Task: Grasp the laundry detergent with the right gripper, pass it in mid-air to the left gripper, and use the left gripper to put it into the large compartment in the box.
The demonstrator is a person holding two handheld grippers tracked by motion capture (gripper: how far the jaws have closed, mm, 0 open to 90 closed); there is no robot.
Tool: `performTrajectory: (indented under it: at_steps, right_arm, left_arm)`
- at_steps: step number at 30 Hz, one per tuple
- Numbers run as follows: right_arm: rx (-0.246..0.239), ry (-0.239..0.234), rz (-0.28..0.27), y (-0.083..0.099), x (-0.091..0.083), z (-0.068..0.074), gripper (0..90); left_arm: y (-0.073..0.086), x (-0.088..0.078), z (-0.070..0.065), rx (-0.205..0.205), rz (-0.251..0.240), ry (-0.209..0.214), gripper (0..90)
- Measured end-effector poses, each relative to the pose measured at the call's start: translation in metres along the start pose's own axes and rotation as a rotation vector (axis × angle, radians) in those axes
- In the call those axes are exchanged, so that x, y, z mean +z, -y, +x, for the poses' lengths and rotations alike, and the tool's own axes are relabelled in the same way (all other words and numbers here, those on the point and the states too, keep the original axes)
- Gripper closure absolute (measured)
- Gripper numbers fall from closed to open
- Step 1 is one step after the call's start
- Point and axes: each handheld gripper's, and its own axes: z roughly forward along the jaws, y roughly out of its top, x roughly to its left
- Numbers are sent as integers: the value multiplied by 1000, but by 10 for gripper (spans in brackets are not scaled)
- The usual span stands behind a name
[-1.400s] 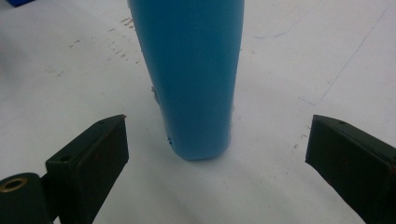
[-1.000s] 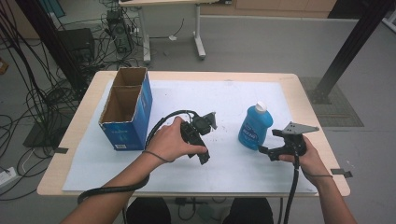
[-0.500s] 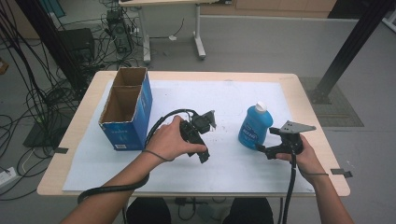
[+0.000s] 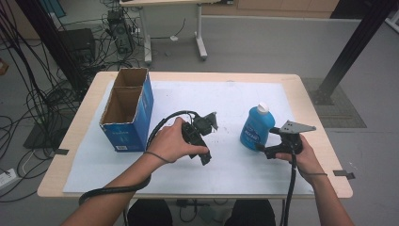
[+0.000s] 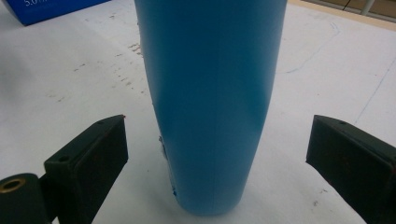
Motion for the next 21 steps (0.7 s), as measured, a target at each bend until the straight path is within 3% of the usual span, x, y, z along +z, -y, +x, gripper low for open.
performTrajectory:
  at_steps: [21]
  right_arm:
    - [4,-3,-31,6,11,1,57]
  left_arm:
    - [0,-2,1,-4,-5,1,87]
